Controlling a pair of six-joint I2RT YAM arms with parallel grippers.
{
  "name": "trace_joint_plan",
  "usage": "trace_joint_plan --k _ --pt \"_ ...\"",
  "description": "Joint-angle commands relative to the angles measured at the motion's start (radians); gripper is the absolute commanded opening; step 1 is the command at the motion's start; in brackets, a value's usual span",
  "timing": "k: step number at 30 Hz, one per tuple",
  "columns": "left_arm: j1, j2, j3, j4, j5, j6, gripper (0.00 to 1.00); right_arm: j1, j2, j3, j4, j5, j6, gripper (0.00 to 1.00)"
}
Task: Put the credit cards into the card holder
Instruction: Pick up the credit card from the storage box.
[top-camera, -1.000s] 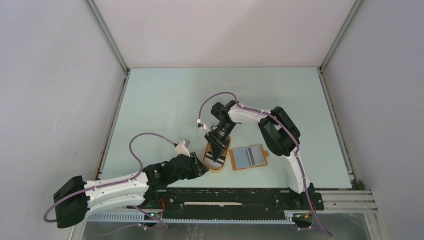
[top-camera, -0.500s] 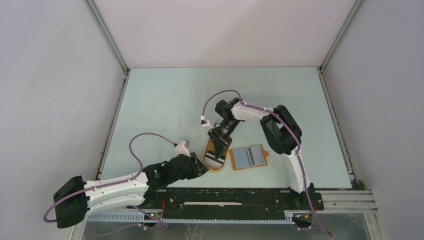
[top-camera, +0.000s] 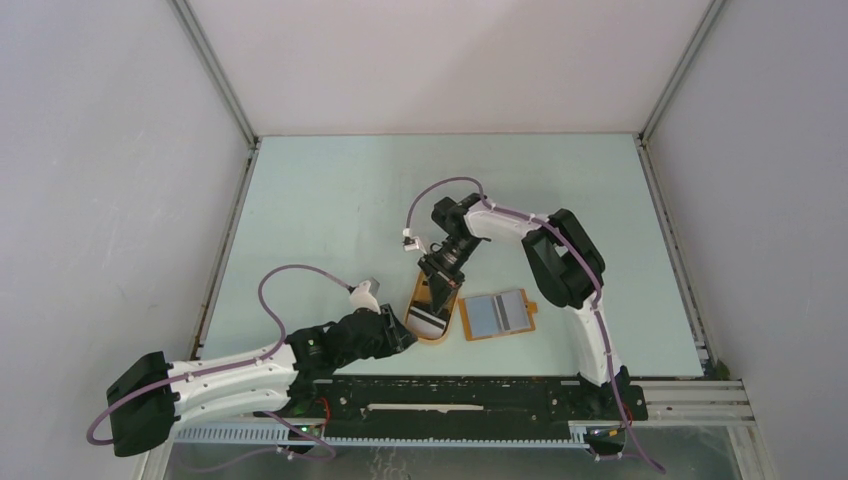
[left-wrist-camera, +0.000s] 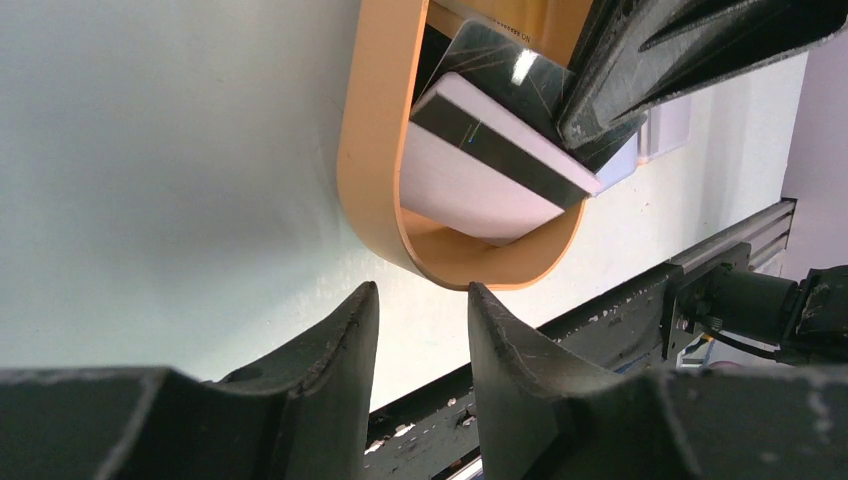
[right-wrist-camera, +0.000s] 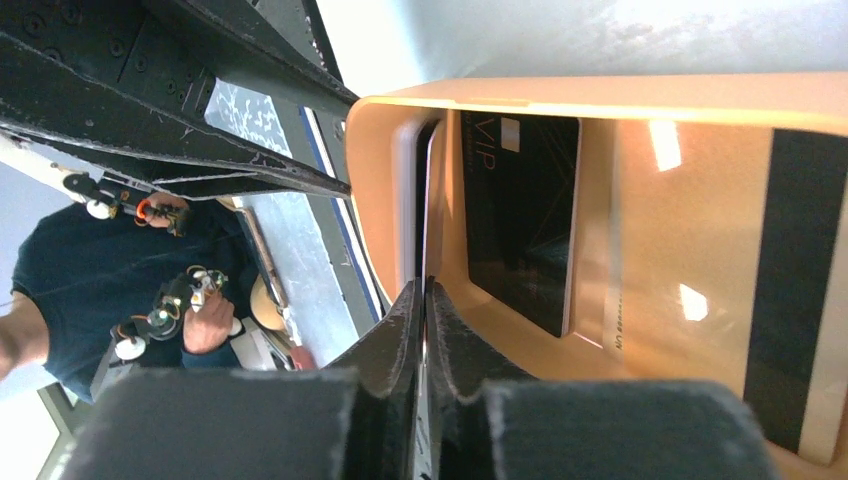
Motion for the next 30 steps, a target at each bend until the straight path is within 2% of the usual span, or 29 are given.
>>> trace_joint_plan --k 1,8,13,19,26,30 --pt "0.012 0.015 0.054 -0.046 -0.051 0.034 0.43 -0.018 -0.032 0.031 0.008 0.001 0.013 0.06" --pt "0.013 0.014 0.053 -0.043 -0.056 0.037 0.43 -0.033 -0.100 0.014 0.052 0.079 0.018 0.00" --pt "0.016 0.007 0.057 -0.050 -0.059 0.044 0.43 -0.044 -0.147 0.000 0.068 0.123 0.002 0.00" --pt "0.019 -0.030 0.064 -0.065 -0.068 0.081 0.44 -0.061 -0.200 0.000 0.045 0.106 -0.047 0.00" --pt "0.030 -0.115 0.075 -0.104 -0.095 0.136 0.54 -0.087 -0.260 0.002 0.001 0.062 -0.109 0.00" --pt "0.033 -0.178 0.105 -0.108 -0.049 0.249 0.59 -0.113 -0.302 0.016 -0.080 0.020 -0.212 0.00"
